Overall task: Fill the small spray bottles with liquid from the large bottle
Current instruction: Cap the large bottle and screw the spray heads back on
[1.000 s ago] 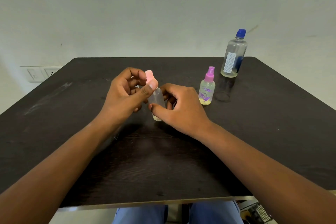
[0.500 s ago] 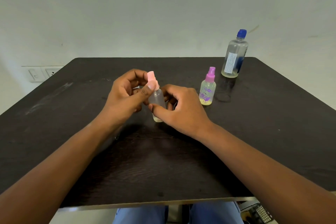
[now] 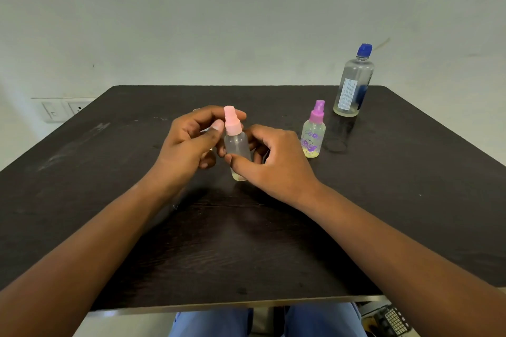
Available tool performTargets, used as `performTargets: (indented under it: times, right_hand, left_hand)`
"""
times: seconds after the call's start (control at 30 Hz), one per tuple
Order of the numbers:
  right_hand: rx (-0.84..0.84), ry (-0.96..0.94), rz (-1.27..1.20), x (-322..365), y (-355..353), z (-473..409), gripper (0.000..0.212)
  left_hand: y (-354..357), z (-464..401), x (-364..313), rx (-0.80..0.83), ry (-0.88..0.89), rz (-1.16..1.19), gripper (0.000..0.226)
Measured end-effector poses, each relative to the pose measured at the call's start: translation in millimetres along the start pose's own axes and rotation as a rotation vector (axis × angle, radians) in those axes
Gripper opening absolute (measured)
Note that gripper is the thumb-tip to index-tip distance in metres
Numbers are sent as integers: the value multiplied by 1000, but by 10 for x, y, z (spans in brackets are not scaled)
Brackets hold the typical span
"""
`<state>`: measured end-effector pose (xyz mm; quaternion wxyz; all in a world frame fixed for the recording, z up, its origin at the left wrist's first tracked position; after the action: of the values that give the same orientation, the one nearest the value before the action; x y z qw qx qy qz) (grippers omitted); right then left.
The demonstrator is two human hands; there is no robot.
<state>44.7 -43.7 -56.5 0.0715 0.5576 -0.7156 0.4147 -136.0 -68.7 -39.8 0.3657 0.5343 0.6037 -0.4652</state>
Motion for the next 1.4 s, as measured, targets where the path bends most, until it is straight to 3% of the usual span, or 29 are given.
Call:
performTargets:
  times: [0.33,0.53,1.03,1.4]
  right_hand:
    - [33,-16,34,24,-5,19,28]
    - [64,10,-51,22,-23,20,23]
    - [180,31,-286,-65,-63,15,22]
    - [35,65,-164,-87,-3,5,28]
  left_hand:
    - [32,-3,-14,-144,16,-24,32]
    - [0,-15,14,-60,39,29,21]
    - [-16,-25,0,75,66,61,21]
    - [-64,-2,-77,-173,180,22,17]
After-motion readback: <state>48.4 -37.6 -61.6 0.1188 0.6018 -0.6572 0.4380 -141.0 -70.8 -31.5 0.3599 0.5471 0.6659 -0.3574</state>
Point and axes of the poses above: each hand's wrist, its own z-axis away from the middle knuckle, its own y-axis out of the palm, x = y × z, the point moved 1 cm from there along -z, towards the middle knuckle, and after that the axes turned 8 degrees about -y, right-handed, at the moved point
